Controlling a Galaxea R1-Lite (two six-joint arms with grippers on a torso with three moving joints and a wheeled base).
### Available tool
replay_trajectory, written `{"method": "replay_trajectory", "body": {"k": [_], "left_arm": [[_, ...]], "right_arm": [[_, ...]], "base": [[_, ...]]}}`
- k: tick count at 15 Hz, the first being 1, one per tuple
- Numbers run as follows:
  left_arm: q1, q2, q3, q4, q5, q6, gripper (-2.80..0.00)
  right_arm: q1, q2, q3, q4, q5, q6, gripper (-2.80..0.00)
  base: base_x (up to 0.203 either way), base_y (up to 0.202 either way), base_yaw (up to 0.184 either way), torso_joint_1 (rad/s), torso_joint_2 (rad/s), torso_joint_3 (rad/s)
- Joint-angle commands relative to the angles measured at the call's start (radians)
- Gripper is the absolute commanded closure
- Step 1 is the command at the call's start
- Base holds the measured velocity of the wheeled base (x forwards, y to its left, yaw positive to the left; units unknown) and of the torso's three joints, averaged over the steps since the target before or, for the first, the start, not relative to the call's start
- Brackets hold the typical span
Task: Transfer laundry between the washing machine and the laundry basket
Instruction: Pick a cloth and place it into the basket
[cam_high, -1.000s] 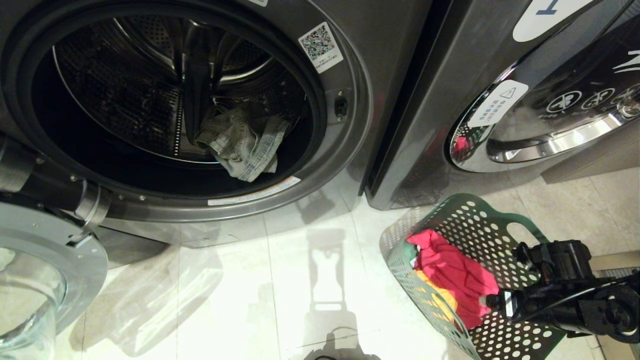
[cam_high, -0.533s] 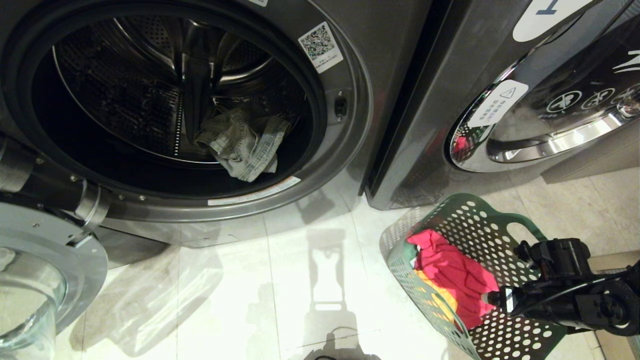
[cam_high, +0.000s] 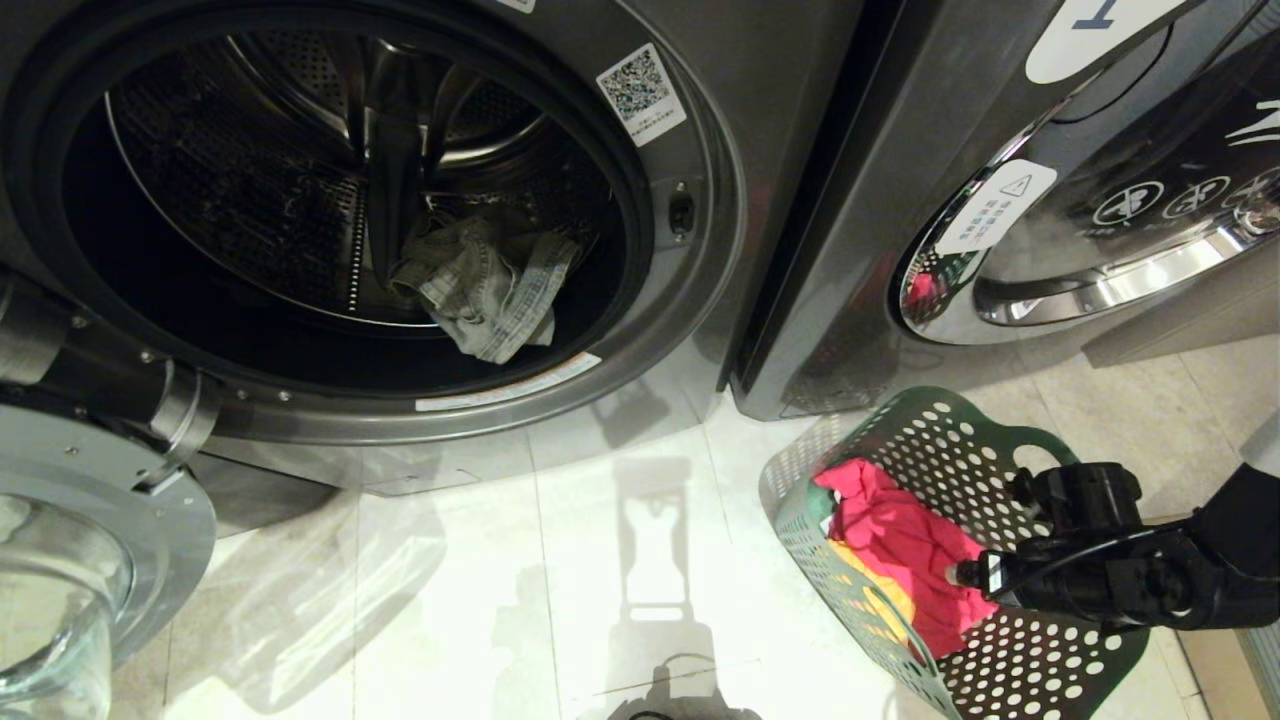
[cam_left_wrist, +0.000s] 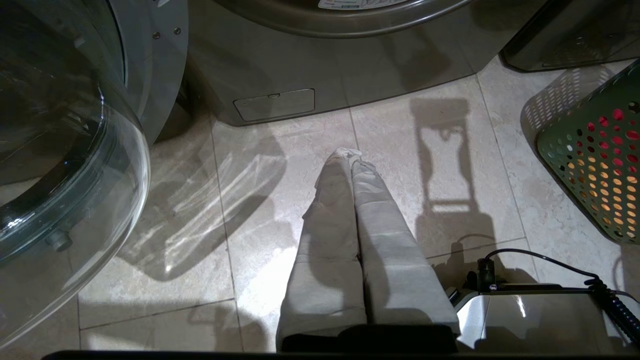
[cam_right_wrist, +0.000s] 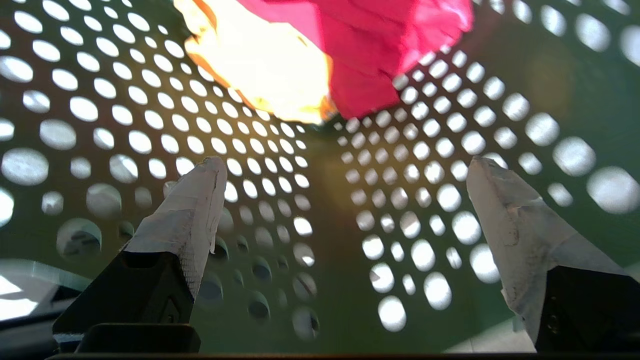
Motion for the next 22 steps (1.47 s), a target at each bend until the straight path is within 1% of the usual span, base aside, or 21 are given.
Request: {"method": "replay_trajectory", "body": {"k": [1,4,6,8,10,11,14,18,20,22], "left_arm": [[0.0,0.001,0.0,0.0,0.0,0.0,0.0],[0.0,0.002,0.0,0.0,0.0,0.0,0.0],[0.0,0.0,0.0,0.0,0.0,0.0,0.0],[0.0,0.001,0.0,0.0,0.0,0.0,0.0],[0.0,0.001,0.0,0.0,0.0,0.0,0.0],[0.0,0.001,0.0,0.0,0.0,0.0,0.0],[0.0,0.0,0.0,0.0,0.0,0.0,0.0],[0.0,0.002,0.0,0.0,0.0,0.0,0.0],[0.0,0.001,0.0,0.0,0.0,0.0,0.0],[0.0,0.0,0.0,0.0,0.0,0.0,0.0]], "right_arm": [[0.0,0.115,-0.089,-0.002,0.014,0.001,-2.8],[-0.001,0.251,-0.264,0.019,0.021,0.0,-2.8],[-0.019,0.35,-0.401,0.057,0.05,-0.021,-2.8],[-0.06,0.453,-0.54,0.132,0.11,-0.105,-2.8],[-0.099,0.539,-0.647,0.213,0.137,-0.181,-2.8],[-0.114,0.578,-0.685,0.23,0.15,-0.206,-2.8],[-0.138,0.664,-0.746,0.238,0.179,-0.319,-2.8],[-0.134,0.726,-0.791,0.218,0.211,-0.382,-2.8],[-0.133,0.759,-0.815,0.172,0.212,-0.414,-2.8],[-0.132,0.765,-0.817,0.123,0.215,-0.476,-2.8]], "base": [[0.0,0.0,0.0,0.0,0.0,0.0],[0.0,0.0,0.0,0.0,0.0,0.0],[0.0,0.0,0.0,0.0,0.0,0.0],[0.0,0.0,0.0,0.0,0.0,0.0],[0.0,0.0,0.0,0.0,0.0,0.0],[0.0,0.0,0.0,0.0,0.0,0.0],[0.0,0.0,0.0,0.0,0.0,0.0],[0.0,0.0,0.0,0.0,0.0,0.0],[0.0,0.0,0.0,0.0,0.0,0.0],[0.0,0.0,0.0,0.0,0.0,0.0]]}}
